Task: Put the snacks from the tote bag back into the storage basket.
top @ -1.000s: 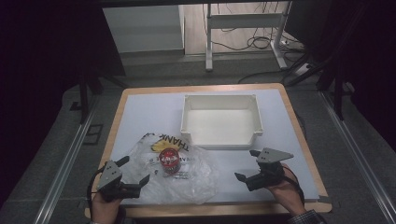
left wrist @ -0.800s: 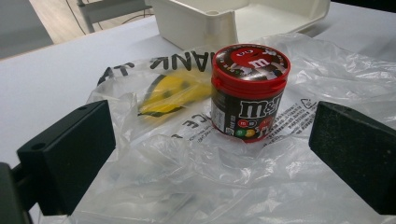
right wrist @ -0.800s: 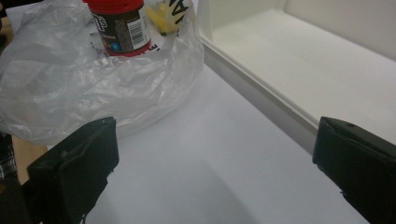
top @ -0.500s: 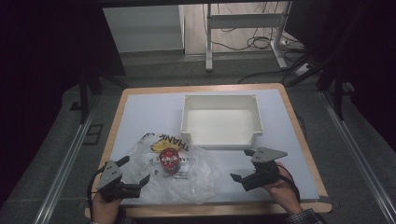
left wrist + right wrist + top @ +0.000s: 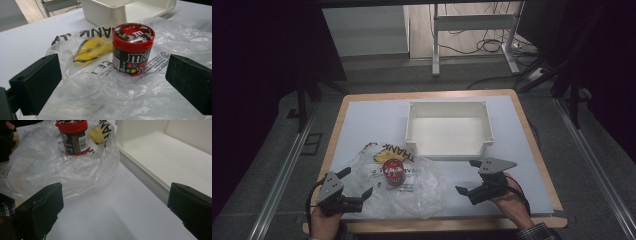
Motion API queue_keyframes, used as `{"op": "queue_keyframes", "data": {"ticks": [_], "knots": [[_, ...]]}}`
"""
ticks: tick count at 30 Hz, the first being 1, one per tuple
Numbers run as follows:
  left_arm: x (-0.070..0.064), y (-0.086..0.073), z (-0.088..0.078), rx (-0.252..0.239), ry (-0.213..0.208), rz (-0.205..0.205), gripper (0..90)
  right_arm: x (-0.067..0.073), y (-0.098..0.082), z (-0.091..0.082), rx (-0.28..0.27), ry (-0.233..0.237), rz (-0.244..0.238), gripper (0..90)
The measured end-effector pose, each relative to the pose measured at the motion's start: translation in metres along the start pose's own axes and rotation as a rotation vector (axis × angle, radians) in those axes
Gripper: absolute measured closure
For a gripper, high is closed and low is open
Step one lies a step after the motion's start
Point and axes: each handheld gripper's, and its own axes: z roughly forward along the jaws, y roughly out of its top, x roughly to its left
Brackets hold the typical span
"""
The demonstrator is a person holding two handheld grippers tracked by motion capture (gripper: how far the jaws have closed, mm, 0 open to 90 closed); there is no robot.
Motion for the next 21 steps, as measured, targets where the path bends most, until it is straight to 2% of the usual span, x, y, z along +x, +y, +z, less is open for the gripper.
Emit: {"op": "queue_keyframes", "data": {"ticks": [6, 9, 14, 15, 16, 21], "knots": [[0.000, 0.000, 0.000, 0.001, -0.002, 0.001, 0.4, 0.001, 0.003, 0.003, -0.029, 0.001, 0.006, 0.6], [0.000, 0.000, 0.000, 0.002, -0.003, 0.001, 0.4, 0.001, 0.004, 0.004, -0.025, 0.000, 0.002, 0.6], [0.000, 0.000, 0.001, 0.004, -0.009, -0.001, 0.4, 0.000, 0.004, 0.008, -0.005, 0.004, 0.011, 0.6], [0.000, 0.000, 0.001, 0.005, -0.011, -0.002, 0.4, 0.000, 0.005, 0.010, 0.019, 0.010, 0.021, 0.7], [0.000, 0.000, 0.001, 0.005, -0.011, -0.002, 0.4, 0.000, 0.005, 0.010, 0.019, 0.010, 0.021, 0.7], [0.000, 0.000, 0.001, 0.007, -0.012, 0.000, 0.4, 0.003, 0.008, 0.014, 0.035, 0.007, -0.009, 0.6]]}}
